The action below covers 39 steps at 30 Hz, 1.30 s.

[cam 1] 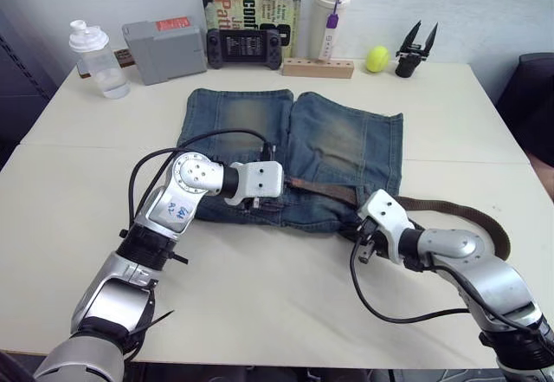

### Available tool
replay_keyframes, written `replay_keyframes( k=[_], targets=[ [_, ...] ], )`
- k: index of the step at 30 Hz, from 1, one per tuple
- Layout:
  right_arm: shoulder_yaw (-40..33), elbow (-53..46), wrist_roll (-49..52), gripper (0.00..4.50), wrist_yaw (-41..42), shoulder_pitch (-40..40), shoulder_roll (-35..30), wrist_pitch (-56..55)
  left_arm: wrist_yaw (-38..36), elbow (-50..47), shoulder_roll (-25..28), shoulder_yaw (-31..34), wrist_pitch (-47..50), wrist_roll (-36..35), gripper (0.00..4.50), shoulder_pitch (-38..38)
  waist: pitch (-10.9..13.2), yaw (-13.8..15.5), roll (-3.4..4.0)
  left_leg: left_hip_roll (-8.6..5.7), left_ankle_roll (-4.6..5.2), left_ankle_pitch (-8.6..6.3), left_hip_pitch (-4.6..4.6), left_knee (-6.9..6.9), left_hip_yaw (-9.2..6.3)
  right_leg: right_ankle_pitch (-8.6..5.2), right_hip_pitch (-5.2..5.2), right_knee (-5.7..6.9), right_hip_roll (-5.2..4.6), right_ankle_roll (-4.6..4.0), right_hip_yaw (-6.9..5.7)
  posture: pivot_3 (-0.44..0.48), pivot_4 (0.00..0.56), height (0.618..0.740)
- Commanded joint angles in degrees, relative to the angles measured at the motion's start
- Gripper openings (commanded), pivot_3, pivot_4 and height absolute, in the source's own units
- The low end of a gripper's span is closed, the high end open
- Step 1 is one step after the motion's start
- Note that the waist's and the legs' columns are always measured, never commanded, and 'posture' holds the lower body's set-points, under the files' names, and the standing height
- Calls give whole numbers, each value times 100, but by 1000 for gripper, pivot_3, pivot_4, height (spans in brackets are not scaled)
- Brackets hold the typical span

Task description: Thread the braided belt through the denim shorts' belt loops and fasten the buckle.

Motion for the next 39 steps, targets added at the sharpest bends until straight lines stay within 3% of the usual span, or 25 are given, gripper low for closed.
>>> replay_keyframes(
  k=[1,4,9,19,23,25,30,34,37,39],
  targets=[
    [-112,16,240,0,780,322,-498,-257,-362,-532,94,641,1008,-1025,4432,-60,1,23,1,0,1,-1,-3,2,0,0,1,-1,1,0,-1,0,150,697],
    [-400,349,170,0,1734,714,-1293,-1164,-890,-858,435,1159,2236,-2040,4472,-96,7,66,11,-5,9,-5,-10,6,-1,0,4,-6,-2,1,-1,0,150,697],
    [-641,1783,-355,0,2559,655,-2150,-3048,-1044,-1203,815,1423,2991,-2652,4472,32,11,147,18,-10,17,-10,1,12,10,5,17,-21,-2,10,2,0,150,697],
    [7,6591,-1723,0,2943,-1787,-2073,-6373,-409,-1839,520,1119,3189,-2657,4472,538,33,120,52,-11,14,-3,2,12,29,9,9,-16,1,17,17,0,150,697],
    [-202,6639,-1373,1369,3463,-2018,-2092,-6401,-118,-1988,383,1100,3202,-2655,4500,663,35,113,56,-11,15,0,0,17,28,9,11,-17,-1,17,16,0,150,697],
    [-393,6204,-1090,2297,3717,-1908,-2219,-6076,-36,-2072,383,1090,3150,-2631,4500,737,39,110,63,-10,15,0,0,18,27,9,11,-17,-3,17,17,0,150,697],
    [-1352,4519,80,4351,3389,-1887,-2501,-3140,241,-2180,337,1240,3145,-2704,4500,809,53,75,99,-7,15,0,2,18,27,9,10,-13,-7,17,18,0,150,697],
    [-2314,3388,1308,4430,1924,-1936,-1669,-813,313,-2272,347,1210,3178,-2750,4500,836,47,60,90,0,9,-2,1,15,10,8,15,-21,-4,14,12,0,150,697],
    [-3080,2633,2169,4430,252,-1897,-656,1896,390,-2285,326,1191,3165,-2753,4500,803,47,77,89,0,7,-3,-2,9,3,8,15,-22,-5,13,6,0,150,697],
    [-3727,2590,2557,4430,-334,-2063,65,3465,422,-2312,340,1168,3169,-2741,4500,770,47,81,89,-1,6,-3,-10,11,-8,8,15,-22,-4,13,7,0,150,697]
  ],
)
